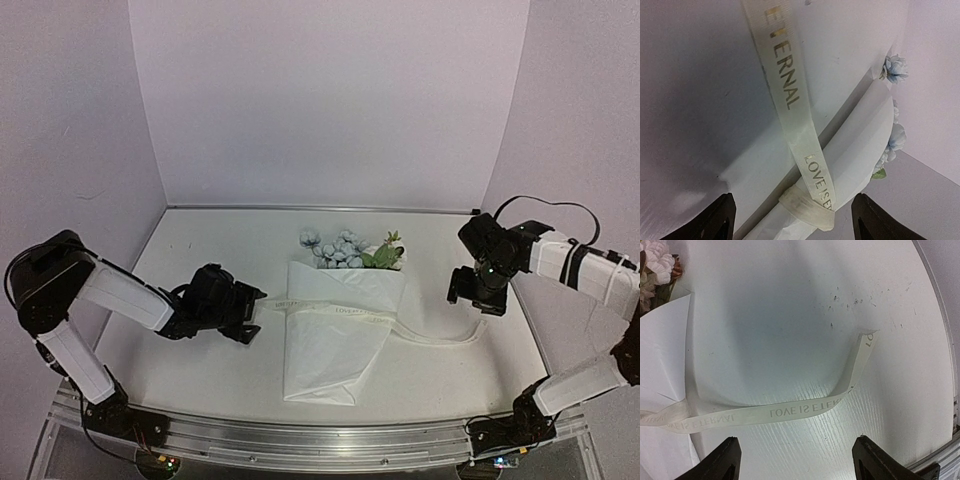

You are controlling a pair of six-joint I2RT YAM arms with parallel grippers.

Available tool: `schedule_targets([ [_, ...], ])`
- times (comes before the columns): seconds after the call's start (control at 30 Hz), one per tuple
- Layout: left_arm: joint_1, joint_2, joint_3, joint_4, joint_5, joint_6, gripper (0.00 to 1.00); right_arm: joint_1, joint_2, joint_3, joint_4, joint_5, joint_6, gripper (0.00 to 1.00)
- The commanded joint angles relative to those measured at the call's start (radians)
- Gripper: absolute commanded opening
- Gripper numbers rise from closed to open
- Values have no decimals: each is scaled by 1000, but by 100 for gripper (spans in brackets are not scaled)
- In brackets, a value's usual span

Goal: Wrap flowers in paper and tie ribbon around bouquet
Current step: Tie the ribbon around the folded bouquet.

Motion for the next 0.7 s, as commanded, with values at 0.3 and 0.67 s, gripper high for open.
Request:
schedule_targets([
  [0.3,-43,210,118,313,-44,-188,64,59,-70,-28,13,38,14,79],
  [0.67,-44,271,143,330,-30,-216,56,113,-66,-25,37,48,-68,79],
])
